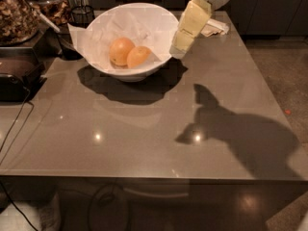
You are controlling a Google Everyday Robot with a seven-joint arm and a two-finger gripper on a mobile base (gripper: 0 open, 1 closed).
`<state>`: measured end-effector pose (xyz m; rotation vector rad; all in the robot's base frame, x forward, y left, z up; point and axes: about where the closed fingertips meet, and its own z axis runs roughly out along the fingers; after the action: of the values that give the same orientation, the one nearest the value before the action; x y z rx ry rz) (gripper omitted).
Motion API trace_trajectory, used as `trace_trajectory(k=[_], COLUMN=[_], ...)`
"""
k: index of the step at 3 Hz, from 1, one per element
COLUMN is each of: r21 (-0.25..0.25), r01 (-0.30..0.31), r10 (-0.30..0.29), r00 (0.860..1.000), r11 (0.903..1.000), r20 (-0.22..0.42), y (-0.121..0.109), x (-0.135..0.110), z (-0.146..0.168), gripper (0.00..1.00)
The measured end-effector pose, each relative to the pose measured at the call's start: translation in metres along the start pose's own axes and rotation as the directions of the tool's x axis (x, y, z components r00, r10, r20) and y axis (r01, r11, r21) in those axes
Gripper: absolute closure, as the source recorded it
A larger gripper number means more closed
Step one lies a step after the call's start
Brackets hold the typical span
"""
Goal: Pick orange from white bowl
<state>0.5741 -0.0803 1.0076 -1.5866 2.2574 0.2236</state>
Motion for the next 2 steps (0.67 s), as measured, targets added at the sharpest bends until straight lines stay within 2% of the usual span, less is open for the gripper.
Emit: trace_trajectory(k=[1, 2], r21=[0.025, 0.011], r01=[0.000, -0.004], r10=[-0.001, 0.003], r00=[1.000, 0.999], r11=[0.9997, 0.9999], r20=[0.027, 0.039], y=[-0.006, -0.011], x=[-0.007, -0.033], z=[-0.001, 0.015], gripper=[0.00, 0.00])
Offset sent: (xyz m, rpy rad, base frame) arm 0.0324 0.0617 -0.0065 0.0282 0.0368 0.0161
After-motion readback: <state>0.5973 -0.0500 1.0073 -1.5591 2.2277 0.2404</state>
